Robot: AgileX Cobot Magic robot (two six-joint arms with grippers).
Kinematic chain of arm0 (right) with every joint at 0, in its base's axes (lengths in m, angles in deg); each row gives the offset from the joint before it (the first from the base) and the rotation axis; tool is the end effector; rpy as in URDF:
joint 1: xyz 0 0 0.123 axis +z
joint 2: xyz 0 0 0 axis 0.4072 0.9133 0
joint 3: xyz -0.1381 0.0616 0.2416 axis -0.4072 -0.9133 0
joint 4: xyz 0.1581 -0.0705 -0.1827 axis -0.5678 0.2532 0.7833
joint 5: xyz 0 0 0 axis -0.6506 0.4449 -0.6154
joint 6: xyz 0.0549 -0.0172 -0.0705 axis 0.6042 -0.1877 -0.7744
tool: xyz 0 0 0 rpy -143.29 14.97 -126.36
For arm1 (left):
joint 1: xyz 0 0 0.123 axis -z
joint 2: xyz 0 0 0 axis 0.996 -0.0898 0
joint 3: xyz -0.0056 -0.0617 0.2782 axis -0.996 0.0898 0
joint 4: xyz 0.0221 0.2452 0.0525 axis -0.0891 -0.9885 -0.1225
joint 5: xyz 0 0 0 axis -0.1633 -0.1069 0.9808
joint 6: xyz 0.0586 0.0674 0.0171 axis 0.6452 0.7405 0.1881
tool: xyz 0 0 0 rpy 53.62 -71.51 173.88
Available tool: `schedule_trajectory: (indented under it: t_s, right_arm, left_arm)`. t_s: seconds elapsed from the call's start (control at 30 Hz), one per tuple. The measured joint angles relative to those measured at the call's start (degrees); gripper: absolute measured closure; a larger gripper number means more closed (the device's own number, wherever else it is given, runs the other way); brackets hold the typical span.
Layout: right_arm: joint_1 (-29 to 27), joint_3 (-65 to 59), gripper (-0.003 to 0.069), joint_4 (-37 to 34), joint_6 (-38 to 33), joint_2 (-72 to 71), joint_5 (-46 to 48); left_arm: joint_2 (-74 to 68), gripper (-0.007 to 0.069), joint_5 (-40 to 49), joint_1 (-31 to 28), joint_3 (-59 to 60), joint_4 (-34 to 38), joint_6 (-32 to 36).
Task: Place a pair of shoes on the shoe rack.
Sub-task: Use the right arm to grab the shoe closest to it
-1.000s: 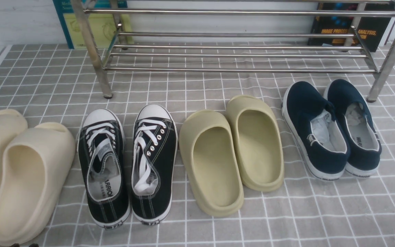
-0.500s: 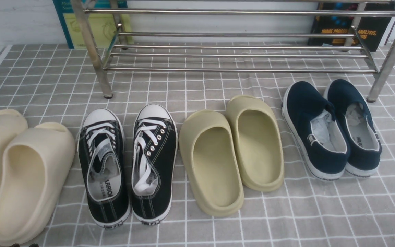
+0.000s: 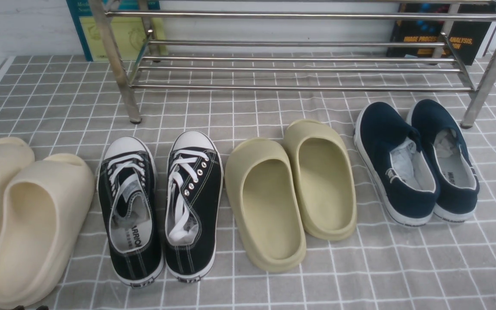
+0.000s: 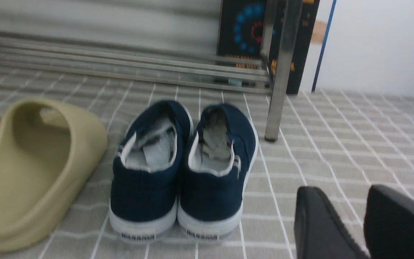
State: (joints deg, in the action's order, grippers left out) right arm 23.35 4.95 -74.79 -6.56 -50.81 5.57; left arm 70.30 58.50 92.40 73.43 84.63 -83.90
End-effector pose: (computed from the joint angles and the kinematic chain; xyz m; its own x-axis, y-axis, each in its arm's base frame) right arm 0.0565 -0.0009 0.2033 0.0509 -0.0521 -0.9973 0.0171 0.9985 -0.0513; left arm 0.0512 -0.0089 0.1679 -0.3413 -0.1143 -0.9330 0.1005 0.9825 -0.1571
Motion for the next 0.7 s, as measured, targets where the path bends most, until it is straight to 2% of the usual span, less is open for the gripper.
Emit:
schedule_trajectory:
  t_s: [0.27,0.4,0.47,0.57,0.63,0.7]
  right_arm:
    - [0.0,0.0,0.0419,0.4,1.4,0.0,-23.9]
    - [0.0,0.5,0.0423,0.0,2.2,0.7,-30.0]
    - [0.0,2.3,0.0443,-0.2,2.3,2.3,-30.0]
    - [0.0,10.4,0.0541,-0.5,2.5,7.4,-27.0]
    - [0.0,18.8,0.0645,-0.6,2.5,13.4,-20.7]
    - [0.0,23.3,0.0659,-0.7,2.4,17.6,-15.5]
  left_arm:
    - [0.0,0.0386,0.0,0.0,0.0,0.0,0.0]
    - [0.0,0.0386,0.0,0.0,0.0,0.0,0.0]
    - [0.0,0.0386,0.0,0.0,0.0,0.0,0.0]
    - [0.0,0.0386,0.0,0.0,0.0,0.0,0.0]
    - [0.0,0.0386,0.0,0.0,0.0,0.0,0.0]
    - [0.0,0.0386,0.0,0.0,0.0,0.0,0.0]
